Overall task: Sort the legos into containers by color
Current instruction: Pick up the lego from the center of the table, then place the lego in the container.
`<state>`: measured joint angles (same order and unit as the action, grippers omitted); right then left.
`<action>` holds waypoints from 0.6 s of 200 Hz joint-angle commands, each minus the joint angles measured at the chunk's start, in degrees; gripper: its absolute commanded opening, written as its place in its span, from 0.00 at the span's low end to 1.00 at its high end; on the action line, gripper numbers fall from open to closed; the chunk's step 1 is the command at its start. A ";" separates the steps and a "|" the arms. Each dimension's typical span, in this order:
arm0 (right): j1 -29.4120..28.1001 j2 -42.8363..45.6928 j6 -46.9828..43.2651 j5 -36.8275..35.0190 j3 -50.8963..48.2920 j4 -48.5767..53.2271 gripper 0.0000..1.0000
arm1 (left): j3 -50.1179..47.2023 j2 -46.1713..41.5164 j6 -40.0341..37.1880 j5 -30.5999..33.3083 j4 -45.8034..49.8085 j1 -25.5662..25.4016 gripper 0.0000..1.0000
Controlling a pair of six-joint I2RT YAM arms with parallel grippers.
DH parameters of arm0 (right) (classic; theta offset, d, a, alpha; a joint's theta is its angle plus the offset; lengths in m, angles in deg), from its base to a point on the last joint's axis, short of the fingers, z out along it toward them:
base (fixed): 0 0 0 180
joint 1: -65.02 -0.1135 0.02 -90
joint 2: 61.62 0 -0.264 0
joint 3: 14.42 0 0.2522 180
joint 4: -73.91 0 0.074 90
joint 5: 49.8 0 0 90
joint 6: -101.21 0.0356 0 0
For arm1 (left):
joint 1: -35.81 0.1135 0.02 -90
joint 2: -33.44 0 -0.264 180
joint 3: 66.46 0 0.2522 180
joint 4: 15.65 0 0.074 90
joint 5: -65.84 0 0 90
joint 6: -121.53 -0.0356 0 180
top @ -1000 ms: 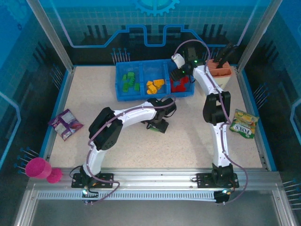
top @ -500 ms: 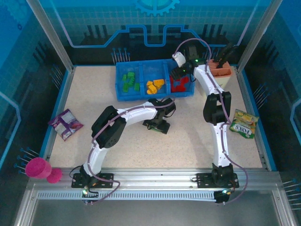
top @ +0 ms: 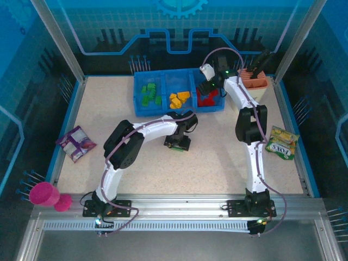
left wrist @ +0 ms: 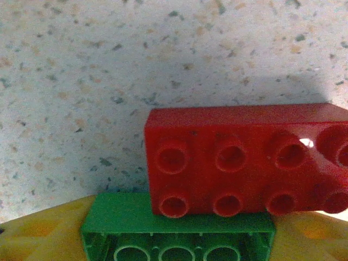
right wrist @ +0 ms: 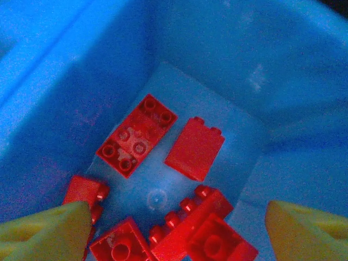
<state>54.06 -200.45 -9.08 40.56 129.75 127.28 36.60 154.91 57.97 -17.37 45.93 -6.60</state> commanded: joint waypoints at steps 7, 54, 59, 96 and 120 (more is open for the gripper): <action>0.83 7.15 0.20 -0.89 -3.67 -0.26 0.84 | -4.29 -1.89 1.84 -3.31 -0.26 -0.33 0.60; 1.21 18.42 4.93 4.93 -14.81 -2.10 0.87 | -7.54 -11.93 2.27 0.02 1.75 0.27 0.54; 1.03 19.94 5.24 5.16 -16.69 -2.97 0.87 | -7.48 -13.21 1.88 0.42 2.11 0.59 0.54; 0.09 31.51 9.92 6.65 -32.40 -6.80 0.87 | -4.54 -20.24 -0.72 0.61 4.74 5.80 0.47; -2.15 40.88 13.41 6.32 -46.95 -11.13 0.88 | -1.62 -22.47 -2.76 2.05 3.49 10.42 0.48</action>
<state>54.06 -166.46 -0.67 45.30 93.27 119.24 31.46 134.98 58.01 -17.52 48.33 -0.41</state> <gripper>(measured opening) 0.876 0.636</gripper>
